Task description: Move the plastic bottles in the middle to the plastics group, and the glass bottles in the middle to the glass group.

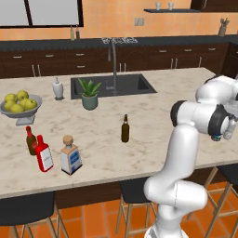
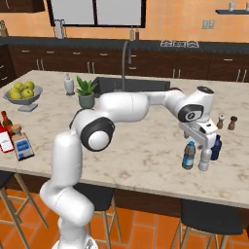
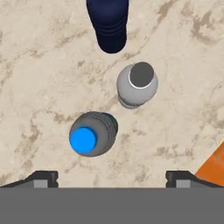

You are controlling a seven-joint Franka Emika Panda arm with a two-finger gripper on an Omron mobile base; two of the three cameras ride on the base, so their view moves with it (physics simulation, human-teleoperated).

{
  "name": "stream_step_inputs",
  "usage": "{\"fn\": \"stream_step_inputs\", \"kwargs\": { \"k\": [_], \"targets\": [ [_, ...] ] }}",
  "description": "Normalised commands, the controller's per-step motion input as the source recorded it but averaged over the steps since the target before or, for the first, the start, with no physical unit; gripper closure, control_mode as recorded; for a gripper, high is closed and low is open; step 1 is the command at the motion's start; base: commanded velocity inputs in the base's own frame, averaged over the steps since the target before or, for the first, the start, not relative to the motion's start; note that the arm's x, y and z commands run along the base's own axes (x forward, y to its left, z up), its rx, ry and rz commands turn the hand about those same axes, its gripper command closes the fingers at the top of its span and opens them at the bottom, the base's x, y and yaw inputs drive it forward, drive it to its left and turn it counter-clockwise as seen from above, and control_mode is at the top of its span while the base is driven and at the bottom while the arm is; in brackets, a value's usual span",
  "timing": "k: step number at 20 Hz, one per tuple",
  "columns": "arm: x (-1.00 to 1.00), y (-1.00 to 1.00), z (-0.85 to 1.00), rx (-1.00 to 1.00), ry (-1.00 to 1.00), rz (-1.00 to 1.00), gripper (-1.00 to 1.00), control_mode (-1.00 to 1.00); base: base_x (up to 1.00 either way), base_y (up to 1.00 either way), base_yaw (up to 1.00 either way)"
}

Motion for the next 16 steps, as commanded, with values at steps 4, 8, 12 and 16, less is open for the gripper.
{"fn": "stream_step_inputs", "kwargs": {
  "k": [4,8,12,16],
  "targets": [
    [-0.59,0.90,0.00,-0.10,0.00,0.00,-1.00,-1.00,0.00,0.00,0.00],
    [-0.44,1.00,-0.03,-0.14,0.00,0.00,-1.00,-1.00,0.00,0.00,0.00],
    [-0.20,1.00,-0.04,-0.18,0.00,0.07,-1.00,-1.00,0.00,0.00,0.00],
    [-0.08,1.00,0.00,-0.14,0.00,0.21,-1.00,-1.00,0.00,0.00,0.00]
  ]
}}
